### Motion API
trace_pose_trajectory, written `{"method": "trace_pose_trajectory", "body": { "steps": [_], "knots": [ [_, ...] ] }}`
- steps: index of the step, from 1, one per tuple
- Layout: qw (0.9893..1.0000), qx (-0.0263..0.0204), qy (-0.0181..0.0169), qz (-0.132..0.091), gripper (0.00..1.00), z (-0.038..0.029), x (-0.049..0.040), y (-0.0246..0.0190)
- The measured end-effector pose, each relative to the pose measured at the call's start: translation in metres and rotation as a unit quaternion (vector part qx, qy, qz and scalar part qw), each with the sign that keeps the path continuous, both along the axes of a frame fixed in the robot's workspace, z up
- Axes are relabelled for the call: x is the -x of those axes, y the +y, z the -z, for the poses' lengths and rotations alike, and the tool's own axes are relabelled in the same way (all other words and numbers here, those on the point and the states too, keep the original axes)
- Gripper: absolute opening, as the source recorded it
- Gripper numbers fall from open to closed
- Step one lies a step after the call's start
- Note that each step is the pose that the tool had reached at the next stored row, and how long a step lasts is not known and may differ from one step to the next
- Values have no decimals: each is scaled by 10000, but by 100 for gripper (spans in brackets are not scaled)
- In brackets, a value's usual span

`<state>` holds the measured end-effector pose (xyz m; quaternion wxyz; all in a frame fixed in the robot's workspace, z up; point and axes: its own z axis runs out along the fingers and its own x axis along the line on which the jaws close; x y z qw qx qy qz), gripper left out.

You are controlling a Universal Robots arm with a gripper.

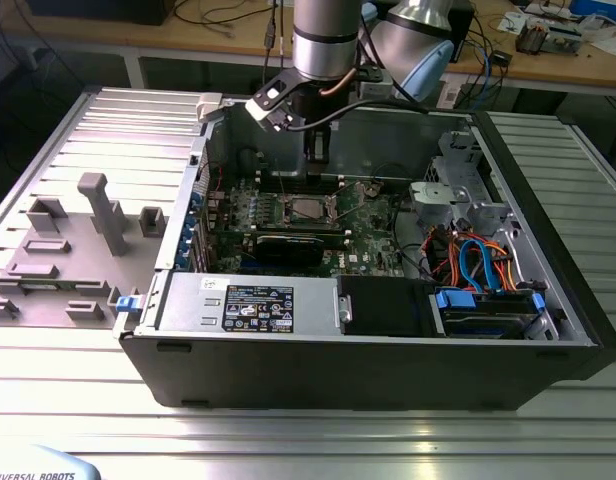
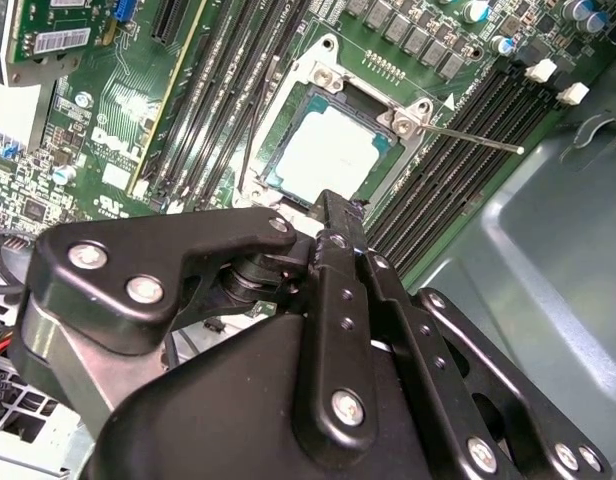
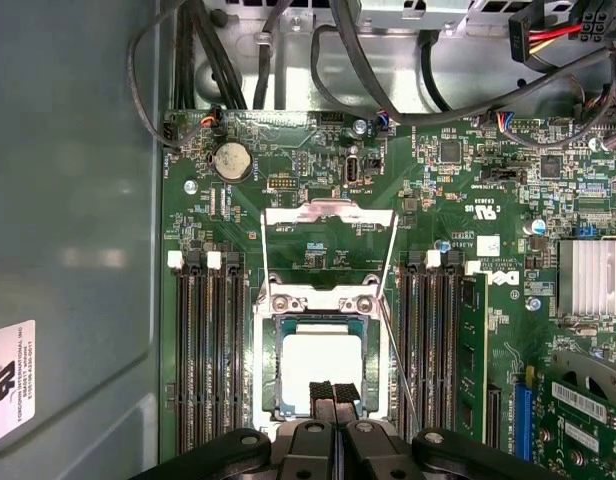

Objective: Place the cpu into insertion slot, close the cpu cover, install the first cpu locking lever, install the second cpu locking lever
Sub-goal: 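Close the cpu cover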

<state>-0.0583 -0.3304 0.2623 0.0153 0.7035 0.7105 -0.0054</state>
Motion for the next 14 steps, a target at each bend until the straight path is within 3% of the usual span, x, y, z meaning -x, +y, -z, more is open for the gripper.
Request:
{"method": "trace_pose_trajectory", "body": {
  "steps": [8,14],
  "knots": [
    [10000,0,0,-1,11,0,-11,0],
    [10000,0,0,0,11,0,-97,0]
  ]
}}
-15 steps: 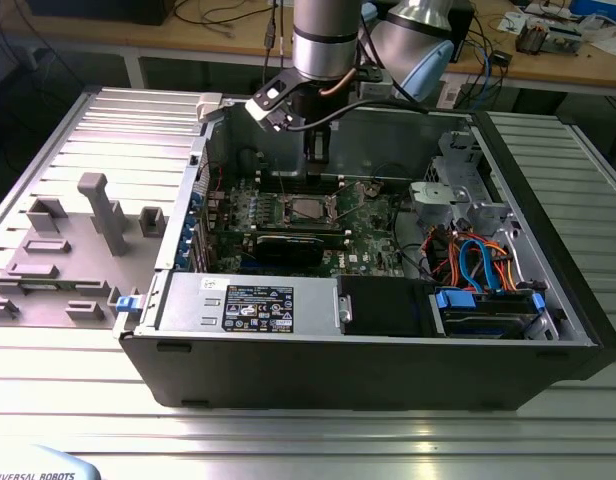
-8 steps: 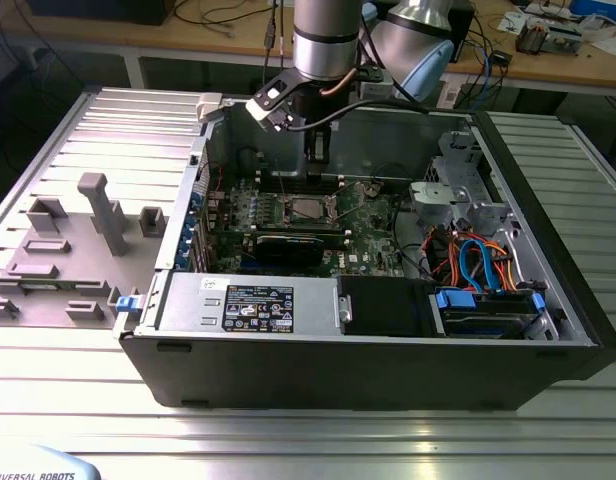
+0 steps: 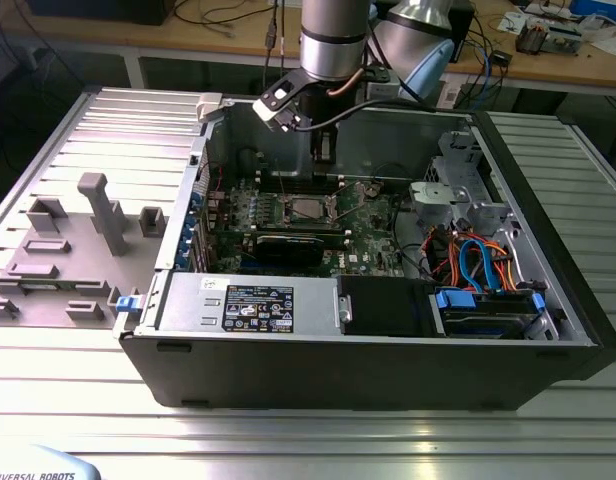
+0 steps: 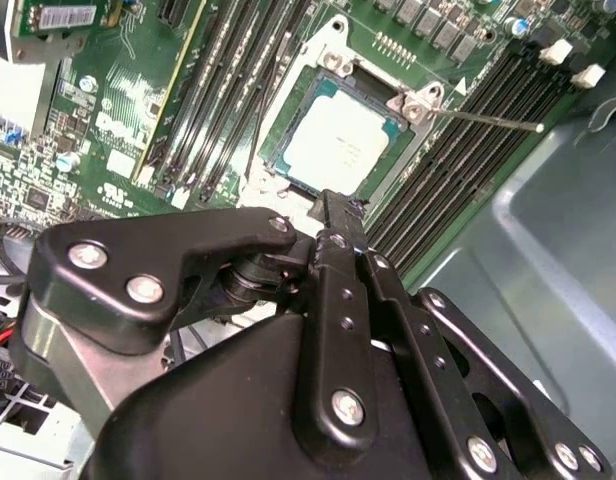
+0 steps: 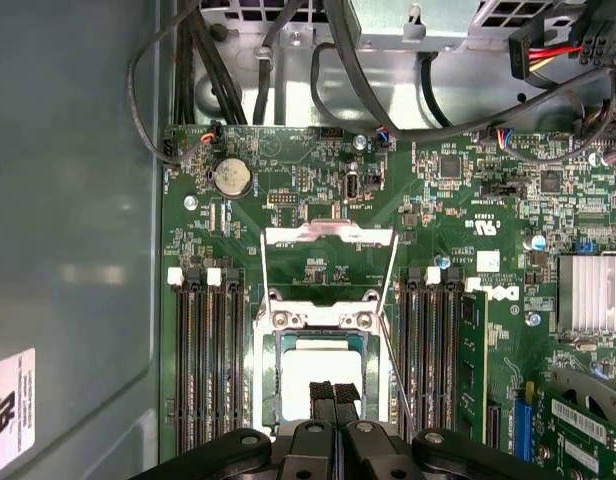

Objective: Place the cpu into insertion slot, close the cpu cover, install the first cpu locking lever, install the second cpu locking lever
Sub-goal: 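Close the cpu cover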

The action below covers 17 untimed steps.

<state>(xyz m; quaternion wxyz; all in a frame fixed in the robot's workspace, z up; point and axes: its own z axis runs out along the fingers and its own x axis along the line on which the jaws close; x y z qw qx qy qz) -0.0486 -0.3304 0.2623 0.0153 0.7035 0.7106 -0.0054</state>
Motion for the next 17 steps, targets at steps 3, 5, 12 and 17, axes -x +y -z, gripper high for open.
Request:
{"method": "trace_pose_trajectory", "body": {
  "steps": [3,5,12,17],
  "knots": [
    [10000,0,0,0,11,0,-23,0],
    [10000,0,0,0,11,0,-39,1],
    [10000,0,5,-20,11,0,-140,0],
    [10000,0,5,-54,11,0,-153,0]
  ]
}}
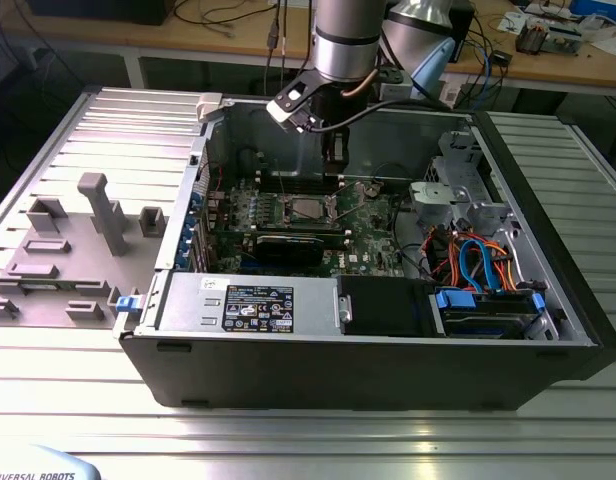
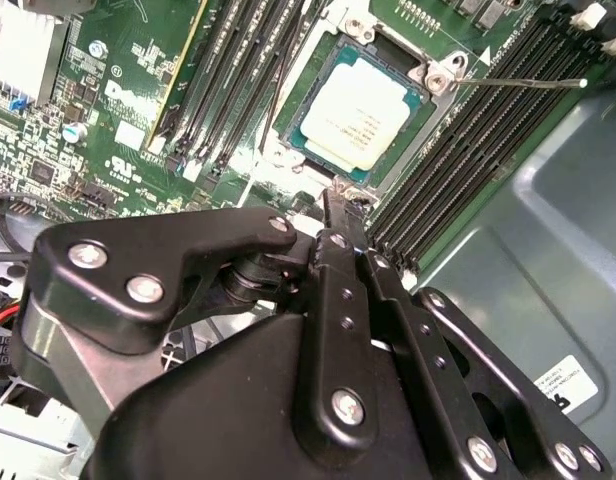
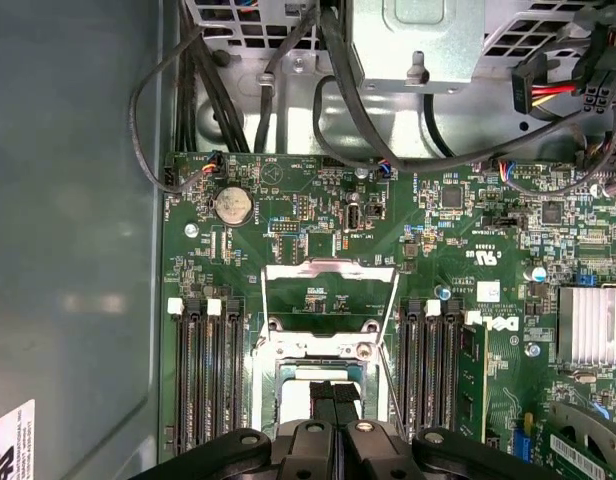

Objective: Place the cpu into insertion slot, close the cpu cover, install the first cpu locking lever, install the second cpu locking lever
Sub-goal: 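Close the cpu cover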

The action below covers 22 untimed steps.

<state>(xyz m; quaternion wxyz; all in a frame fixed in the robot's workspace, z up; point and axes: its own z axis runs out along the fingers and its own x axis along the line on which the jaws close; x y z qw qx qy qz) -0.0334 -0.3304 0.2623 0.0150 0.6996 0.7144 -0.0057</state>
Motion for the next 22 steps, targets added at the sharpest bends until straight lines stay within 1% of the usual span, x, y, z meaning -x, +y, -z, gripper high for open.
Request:
{"method": "trace_pose_trajectory", "body": {
  "steps": [11,13,16,22],
  "knots": [
    [10000,0,0,-5,11,0,-5,0],
    [10000,0,0,-5,11,-9,-5,1],
    [10000,-1,0,-5,11,-39,-5,0],
    [10000,0,0,-5,11,-40,-5,0]
  ]
}}
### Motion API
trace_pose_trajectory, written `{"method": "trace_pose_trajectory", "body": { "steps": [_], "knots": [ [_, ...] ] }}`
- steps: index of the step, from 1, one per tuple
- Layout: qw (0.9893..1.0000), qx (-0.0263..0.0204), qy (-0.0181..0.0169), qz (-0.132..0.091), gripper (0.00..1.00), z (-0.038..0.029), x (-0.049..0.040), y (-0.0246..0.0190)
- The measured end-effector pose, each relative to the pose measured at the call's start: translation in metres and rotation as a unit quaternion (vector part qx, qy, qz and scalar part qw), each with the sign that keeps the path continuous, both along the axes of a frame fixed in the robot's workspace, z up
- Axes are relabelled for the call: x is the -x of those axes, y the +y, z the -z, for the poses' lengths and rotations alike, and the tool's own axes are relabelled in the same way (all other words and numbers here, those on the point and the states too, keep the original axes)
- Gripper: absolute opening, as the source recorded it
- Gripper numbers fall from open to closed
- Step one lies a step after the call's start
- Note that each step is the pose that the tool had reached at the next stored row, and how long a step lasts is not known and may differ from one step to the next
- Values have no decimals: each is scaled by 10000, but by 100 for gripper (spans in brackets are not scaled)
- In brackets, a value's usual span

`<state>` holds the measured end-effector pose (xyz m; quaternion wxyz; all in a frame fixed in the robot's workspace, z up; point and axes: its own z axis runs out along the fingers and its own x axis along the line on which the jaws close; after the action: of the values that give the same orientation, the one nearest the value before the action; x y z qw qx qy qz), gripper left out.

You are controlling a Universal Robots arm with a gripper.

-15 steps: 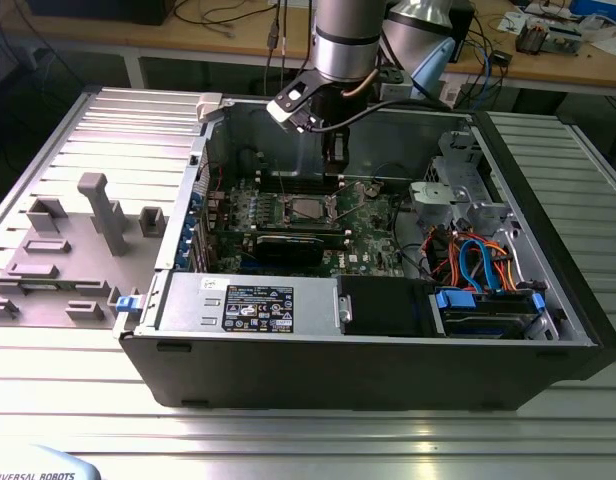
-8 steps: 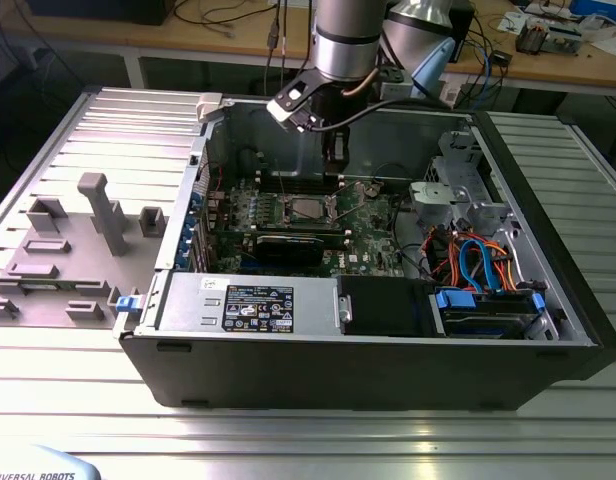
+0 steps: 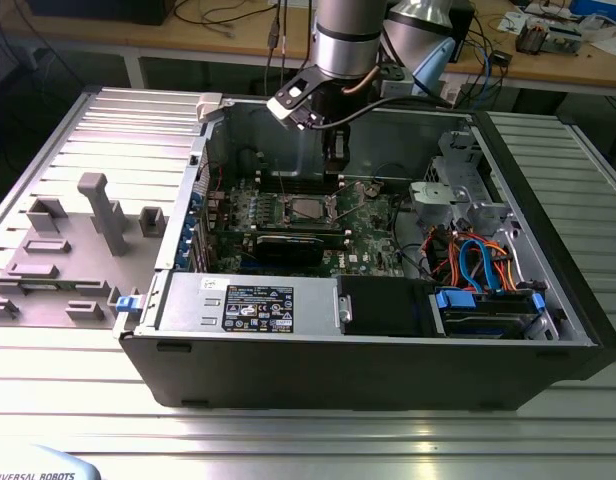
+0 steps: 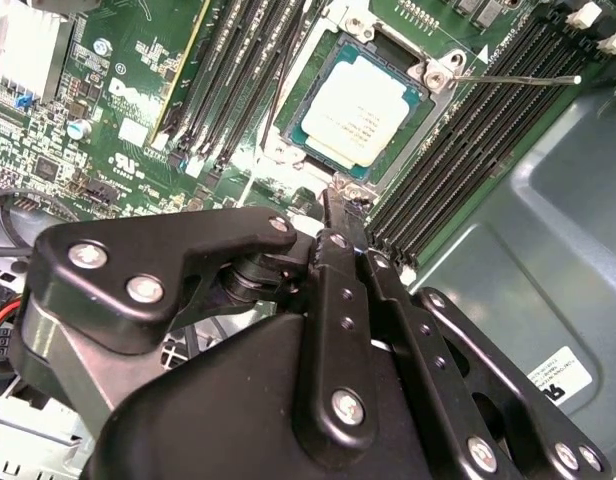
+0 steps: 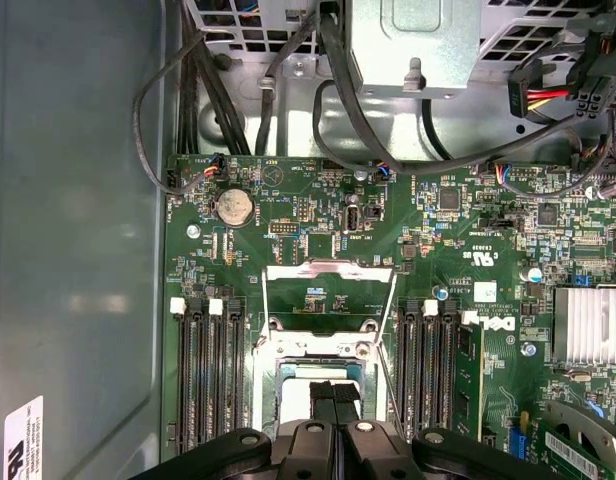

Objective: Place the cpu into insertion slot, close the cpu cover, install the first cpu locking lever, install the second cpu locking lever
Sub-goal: 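Close the cpu cover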

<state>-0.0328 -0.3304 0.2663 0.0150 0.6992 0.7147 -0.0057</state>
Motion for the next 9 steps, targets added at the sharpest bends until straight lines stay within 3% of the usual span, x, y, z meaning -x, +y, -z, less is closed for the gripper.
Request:
{"method": "trace_pose_trajectory", "body": {
  "steps": [9],
  "knots": [
    [10000,0,0,0,11,0,-83,0]
  ]
}}
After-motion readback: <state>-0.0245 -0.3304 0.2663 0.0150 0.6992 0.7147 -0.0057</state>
